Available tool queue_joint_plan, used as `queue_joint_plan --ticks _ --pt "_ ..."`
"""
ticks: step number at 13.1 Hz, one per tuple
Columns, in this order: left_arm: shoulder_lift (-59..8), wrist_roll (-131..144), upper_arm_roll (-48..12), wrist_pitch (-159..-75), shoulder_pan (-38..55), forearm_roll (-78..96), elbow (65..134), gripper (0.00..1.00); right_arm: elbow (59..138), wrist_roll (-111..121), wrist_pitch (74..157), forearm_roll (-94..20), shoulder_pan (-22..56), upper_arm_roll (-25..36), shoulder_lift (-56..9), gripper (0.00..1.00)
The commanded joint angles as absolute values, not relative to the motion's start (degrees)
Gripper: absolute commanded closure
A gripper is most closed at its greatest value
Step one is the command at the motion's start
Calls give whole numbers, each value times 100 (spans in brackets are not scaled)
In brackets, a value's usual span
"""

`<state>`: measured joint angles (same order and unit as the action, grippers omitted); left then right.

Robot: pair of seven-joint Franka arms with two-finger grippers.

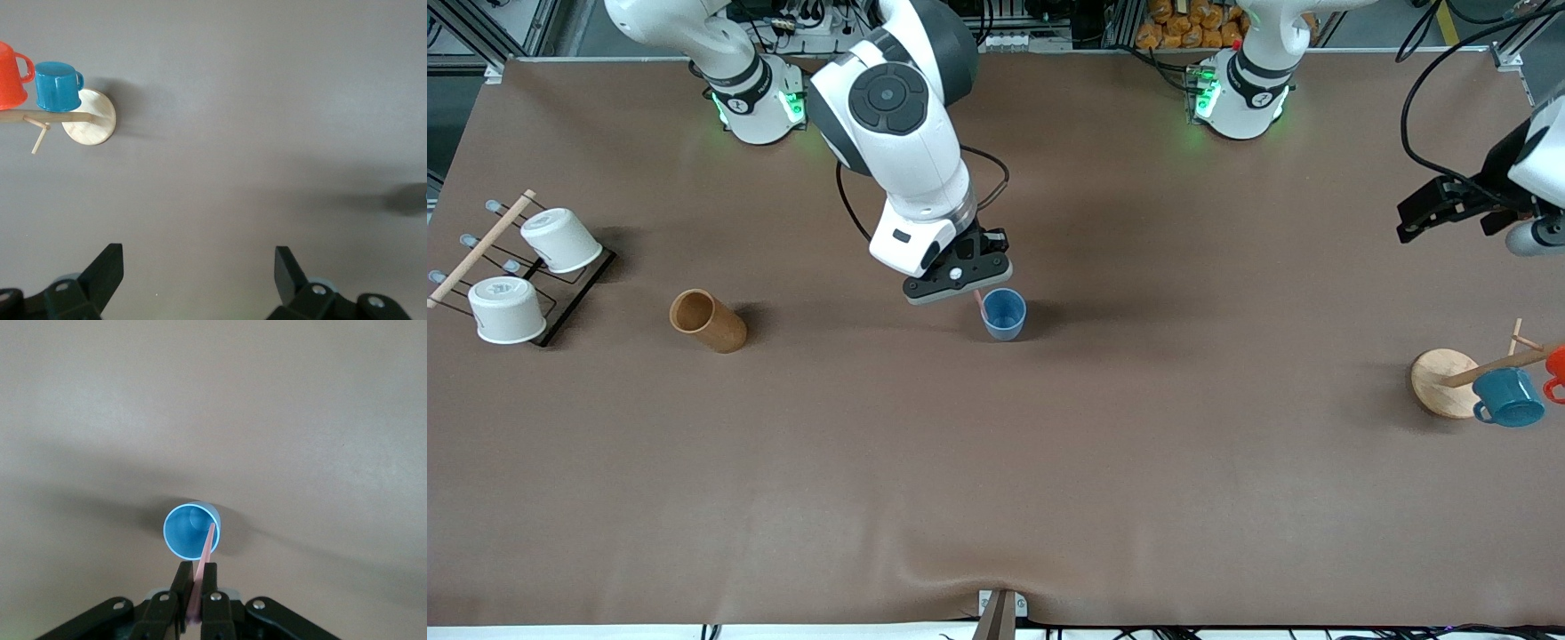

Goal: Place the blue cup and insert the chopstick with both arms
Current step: 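Lower the chopstick into the blue cup with the right gripper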

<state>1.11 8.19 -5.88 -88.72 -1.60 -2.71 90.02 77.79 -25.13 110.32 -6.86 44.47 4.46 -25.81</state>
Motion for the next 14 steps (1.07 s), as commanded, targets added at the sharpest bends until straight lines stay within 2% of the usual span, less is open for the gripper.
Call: queue_joint_plan --ticks 1,7,14 --pt "290 694 -160 -8877 183 -158 9211 0 7770 -2637 11109 -738 4579 519 -2619 100" --pt "299 668 -18 -8859 378 -158 9211 0 7770 -2900 11118 -730 4746 519 -2759 100" --pt "158 738 -88 -8903 369 -141 9149 0 7778 -3085 11681 -677 4869 519 -3199 100"
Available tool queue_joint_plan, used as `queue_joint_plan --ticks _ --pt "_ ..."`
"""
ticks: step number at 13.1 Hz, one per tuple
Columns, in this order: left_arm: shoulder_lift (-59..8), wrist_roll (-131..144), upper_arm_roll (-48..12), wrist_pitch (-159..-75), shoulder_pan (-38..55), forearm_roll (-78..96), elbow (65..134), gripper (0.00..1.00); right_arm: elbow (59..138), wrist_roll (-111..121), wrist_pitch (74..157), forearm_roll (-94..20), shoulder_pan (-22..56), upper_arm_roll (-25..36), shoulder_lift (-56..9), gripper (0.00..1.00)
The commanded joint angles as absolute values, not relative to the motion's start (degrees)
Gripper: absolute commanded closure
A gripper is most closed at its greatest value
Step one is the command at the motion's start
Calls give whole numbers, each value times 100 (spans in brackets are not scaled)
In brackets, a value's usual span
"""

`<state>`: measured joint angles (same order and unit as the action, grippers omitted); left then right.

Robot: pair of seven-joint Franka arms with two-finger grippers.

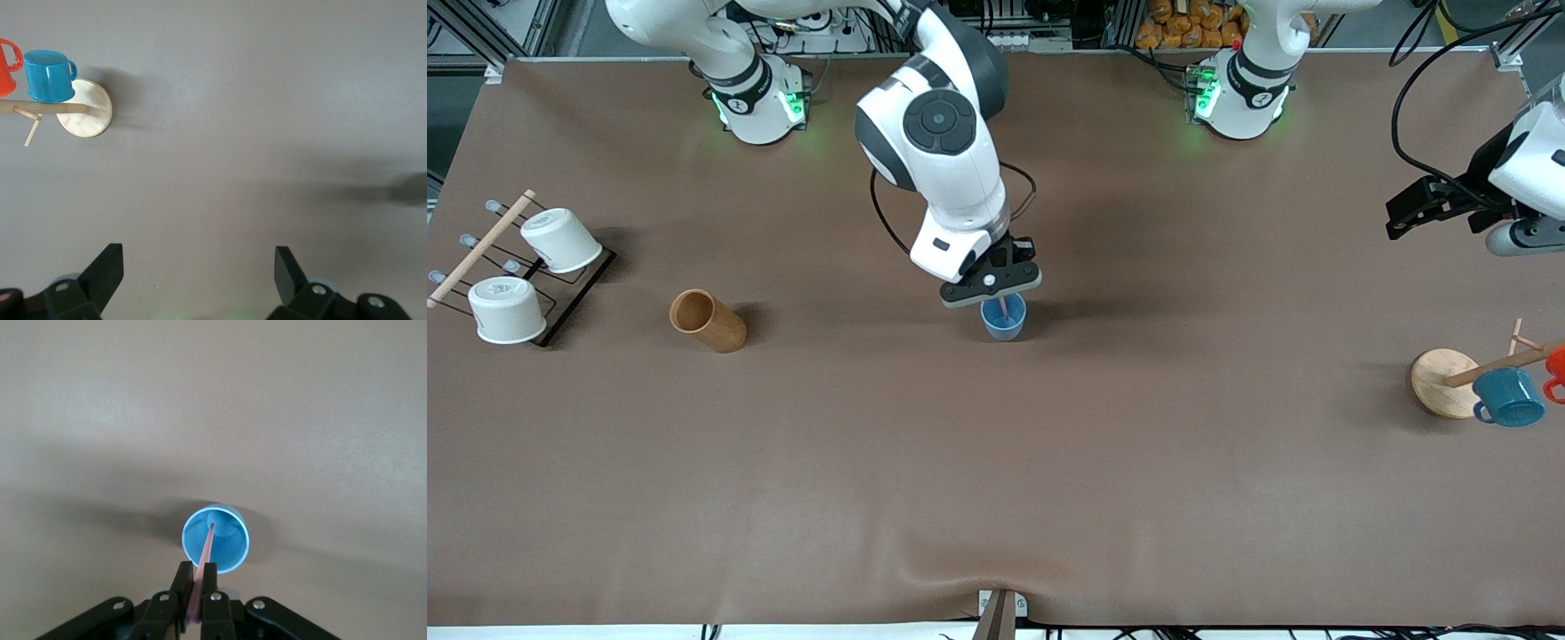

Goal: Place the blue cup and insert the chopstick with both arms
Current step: 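Lower the chopstick into the blue cup with the right gripper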

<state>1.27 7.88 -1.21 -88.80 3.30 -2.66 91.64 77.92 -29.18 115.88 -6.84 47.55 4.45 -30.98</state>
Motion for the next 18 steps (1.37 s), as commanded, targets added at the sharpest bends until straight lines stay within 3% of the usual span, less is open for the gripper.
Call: queue_joint_plan --ticks 1,15,16,17,18 --pt "176 747 -88 -8903 360 -141 9149 0 7778 -3085 11681 -668 4869 527 -3243 100" --pt "79 686 -88 -8965 448 -141 8974 0 7822 -3111 11760 -606 4816 554 -3551 100" --pt "79 677 -88 -8965 440 -141 8974 0 7814 -3103 11760 -606 4808 554 -3568 93" --pt "79 677 -88 -8965 448 -141 8965 0 7822 -3103 11760 -606 4808 554 -3568 51" --pt "79 685 -88 -8965 466 -149 8904 0 7814 -3103 11777 -606 4808 562 -3568 1"
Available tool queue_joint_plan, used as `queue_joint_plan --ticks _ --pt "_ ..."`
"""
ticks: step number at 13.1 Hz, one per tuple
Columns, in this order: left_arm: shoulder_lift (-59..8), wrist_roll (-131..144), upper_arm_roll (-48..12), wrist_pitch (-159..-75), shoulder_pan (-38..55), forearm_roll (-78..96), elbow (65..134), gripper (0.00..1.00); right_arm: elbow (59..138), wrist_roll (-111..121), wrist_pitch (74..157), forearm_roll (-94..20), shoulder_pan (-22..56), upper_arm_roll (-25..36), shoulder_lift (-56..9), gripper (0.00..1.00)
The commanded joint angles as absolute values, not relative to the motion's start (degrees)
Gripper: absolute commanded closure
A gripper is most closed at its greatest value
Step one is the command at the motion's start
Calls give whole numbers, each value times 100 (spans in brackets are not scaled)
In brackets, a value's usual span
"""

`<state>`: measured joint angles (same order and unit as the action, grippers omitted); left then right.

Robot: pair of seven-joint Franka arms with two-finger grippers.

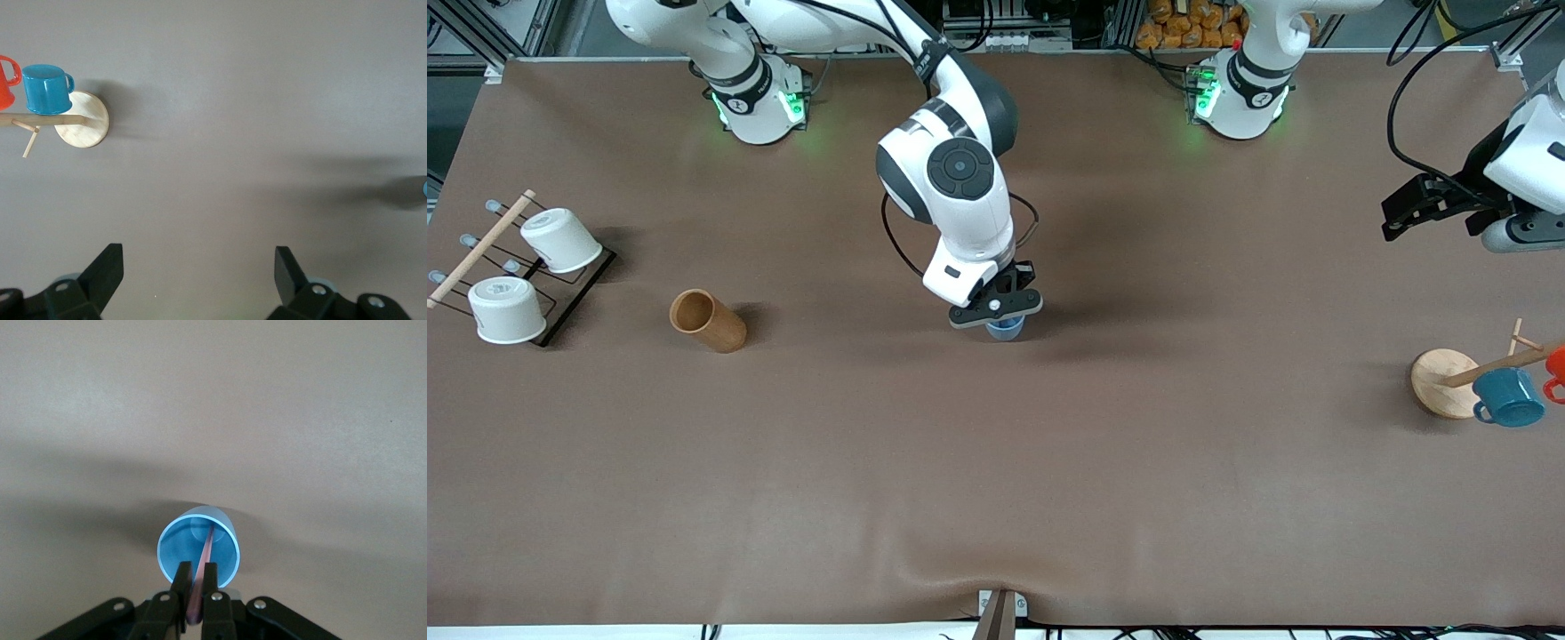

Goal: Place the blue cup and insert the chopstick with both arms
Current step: 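Lower the chopstick into the blue cup with the right gripper, then release the chopstick and withdraw the right gripper from the cup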

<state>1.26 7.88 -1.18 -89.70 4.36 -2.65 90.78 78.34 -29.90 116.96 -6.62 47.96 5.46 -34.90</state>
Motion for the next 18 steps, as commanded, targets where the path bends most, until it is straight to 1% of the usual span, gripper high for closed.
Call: queue_joint_plan --ticks 1,9,12,14,18 --pt "70 686 -88 -8965 475 -149 8869 0 7813 -3103 11777 -528 4808 562 -3551 0" --pt "18 747 -97 -8965 641 -149 8868 0 7796 -3094 11716 -422 4808 571 -3446 0" --pt "0 773 -97 -8956 668 -141 8877 0 7805 -3024 11454 -422 4694 729 -2981 0" --pt "9 747 -97 -8956 650 -141 8886 0 7813 -2491 11111 -431 4379 896 -2665 0" --pt "70 756 -114 -8877 633 -132 8921 0 7831 -847 10391 -492 3246 896 -2242 0"
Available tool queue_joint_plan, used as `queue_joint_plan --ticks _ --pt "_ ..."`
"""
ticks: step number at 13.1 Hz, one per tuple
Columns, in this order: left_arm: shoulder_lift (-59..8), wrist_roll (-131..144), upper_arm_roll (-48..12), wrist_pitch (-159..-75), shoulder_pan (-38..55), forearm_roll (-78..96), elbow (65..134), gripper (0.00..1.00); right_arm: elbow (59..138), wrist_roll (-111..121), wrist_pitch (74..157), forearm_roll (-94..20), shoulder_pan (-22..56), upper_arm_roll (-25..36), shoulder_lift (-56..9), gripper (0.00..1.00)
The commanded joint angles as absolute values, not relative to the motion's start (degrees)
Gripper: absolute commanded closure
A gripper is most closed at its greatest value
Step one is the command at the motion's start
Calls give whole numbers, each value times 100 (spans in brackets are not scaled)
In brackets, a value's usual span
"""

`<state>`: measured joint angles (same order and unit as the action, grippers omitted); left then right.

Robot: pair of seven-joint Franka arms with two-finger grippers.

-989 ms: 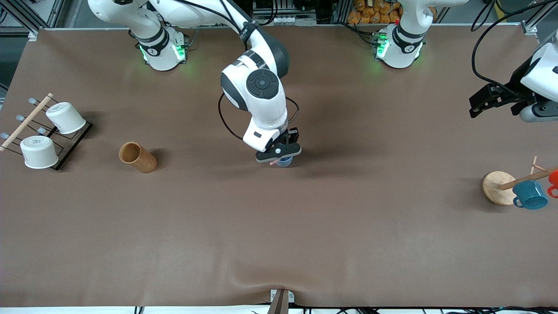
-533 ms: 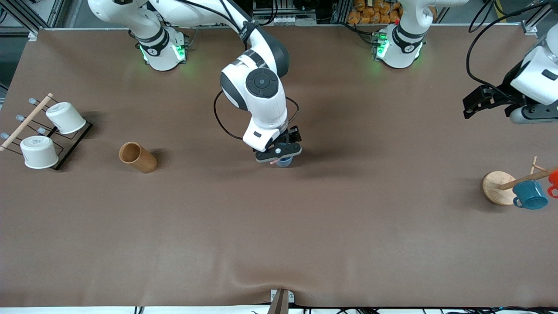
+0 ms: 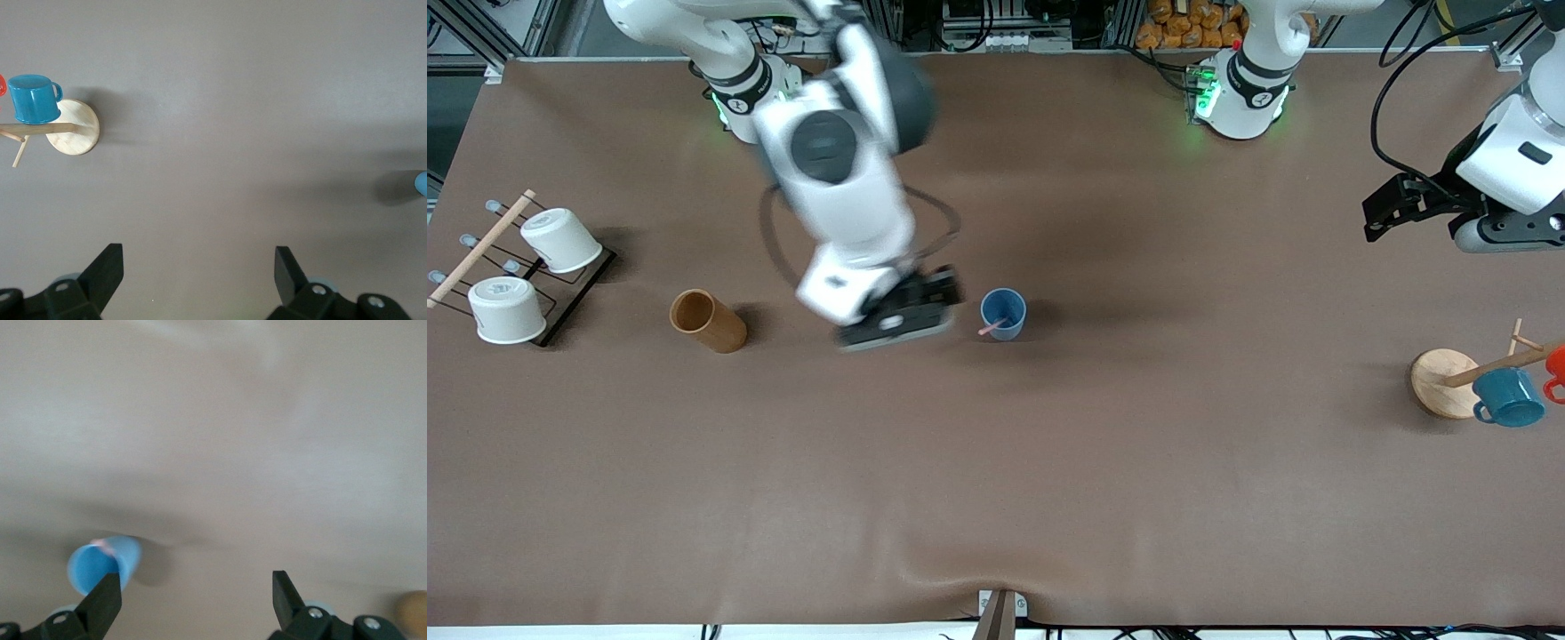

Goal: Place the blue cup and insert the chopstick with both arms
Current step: 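Release the chopstick and withdraw the right gripper from the cup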

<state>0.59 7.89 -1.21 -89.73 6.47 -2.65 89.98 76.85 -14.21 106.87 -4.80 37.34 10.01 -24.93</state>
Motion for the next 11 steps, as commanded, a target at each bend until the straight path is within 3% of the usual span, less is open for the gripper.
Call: queue_joint_plan --ticks 1,3,11 --pt "70 747 -114 -8868 615 -132 8938 0 7840 -765 10189 -475 2973 905 -2154 0" --pt "79 773 -114 -8789 589 -70 8947 0 8023 -634 10003 -483 2210 888 -1909 0" --pt "158 774 -88 -8631 493 17 8956 0 8710 780 9159 -431 731 958 -432 0"
